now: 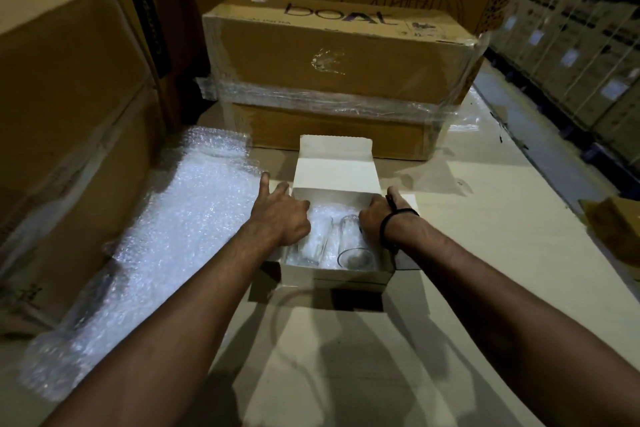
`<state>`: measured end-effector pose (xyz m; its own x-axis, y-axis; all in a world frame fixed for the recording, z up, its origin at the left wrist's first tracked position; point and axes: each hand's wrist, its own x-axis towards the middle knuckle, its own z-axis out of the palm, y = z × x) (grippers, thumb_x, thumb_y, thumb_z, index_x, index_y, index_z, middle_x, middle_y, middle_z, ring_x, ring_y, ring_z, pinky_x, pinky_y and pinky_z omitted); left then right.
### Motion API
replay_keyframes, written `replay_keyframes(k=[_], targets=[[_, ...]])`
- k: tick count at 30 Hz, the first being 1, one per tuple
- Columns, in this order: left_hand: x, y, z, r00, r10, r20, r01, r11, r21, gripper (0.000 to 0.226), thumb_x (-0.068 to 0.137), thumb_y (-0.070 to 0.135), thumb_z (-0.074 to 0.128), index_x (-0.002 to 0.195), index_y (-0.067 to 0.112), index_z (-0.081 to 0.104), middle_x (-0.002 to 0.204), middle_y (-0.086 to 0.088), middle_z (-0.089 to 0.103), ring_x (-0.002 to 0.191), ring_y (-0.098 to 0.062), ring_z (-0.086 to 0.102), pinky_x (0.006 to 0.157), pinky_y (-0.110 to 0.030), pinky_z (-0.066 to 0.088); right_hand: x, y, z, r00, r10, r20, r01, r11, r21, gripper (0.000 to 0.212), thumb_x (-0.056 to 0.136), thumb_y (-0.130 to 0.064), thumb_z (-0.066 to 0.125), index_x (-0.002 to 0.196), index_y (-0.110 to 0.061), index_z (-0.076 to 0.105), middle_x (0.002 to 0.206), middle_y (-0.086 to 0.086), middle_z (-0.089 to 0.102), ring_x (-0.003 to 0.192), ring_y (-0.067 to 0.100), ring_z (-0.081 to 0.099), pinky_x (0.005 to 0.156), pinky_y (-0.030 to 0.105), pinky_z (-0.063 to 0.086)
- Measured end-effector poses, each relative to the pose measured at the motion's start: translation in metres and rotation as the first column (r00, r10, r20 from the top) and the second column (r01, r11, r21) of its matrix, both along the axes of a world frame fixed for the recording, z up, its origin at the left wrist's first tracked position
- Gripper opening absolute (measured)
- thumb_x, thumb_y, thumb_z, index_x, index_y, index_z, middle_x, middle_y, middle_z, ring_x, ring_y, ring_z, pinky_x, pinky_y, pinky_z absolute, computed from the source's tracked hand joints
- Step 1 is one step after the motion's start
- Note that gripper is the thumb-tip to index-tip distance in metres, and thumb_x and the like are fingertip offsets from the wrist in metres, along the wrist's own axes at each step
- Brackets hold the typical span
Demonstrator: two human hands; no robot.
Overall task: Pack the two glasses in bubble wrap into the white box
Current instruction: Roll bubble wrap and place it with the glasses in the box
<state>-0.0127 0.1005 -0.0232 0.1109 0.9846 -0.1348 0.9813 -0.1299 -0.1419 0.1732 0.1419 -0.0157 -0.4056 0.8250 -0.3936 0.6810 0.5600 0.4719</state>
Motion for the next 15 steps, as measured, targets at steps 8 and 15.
replay_keyframes(k=[8, 15], targets=[[-0.017, -0.034, -0.003, 0.949, -0.032, 0.315, -0.051, 0.967, 0.250, 0.053, 0.089, 0.025, 0.047, 0.142, 0.023, 0.046, 0.140, 0.001, 0.055, 0.142, -0.018, 0.032, 0.116, -0.048, -0.001, 0.020, -0.014, 0.010, 0.958, -0.029, -0.286, 0.035, 0.999, 0.016, 0.040, 0.085, -0.018, 0.048, 0.121, -0.029, 0.060, 0.127, -0.006, 0.060, 0.126, 0.015, 0.047, 0.111, 0.047, 0.015], [-0.065, -0.111, -0.051, 0.802, 0.068, 0.593, -0.426, 0.761, 0.489, 0.038, 0.078, 0.022, 0.052, 0.110, 0.019, 0.073, 0.126, -0.002, 0.066, 0.118, -0.027, 0.057, 0.098, -0.038, 0.030, -0.007, -0.105, -0.011, 0.425, 0.214, -0.879, -0.101, 0.977, 0.188, 0.030, 0.087, -0.022, 0.049, 0.108, -0.014, 0.069, 0.112, 0.007, 0.068, 0.100, 0.029, 0.064, 0.084, 0.038, 0.052]])
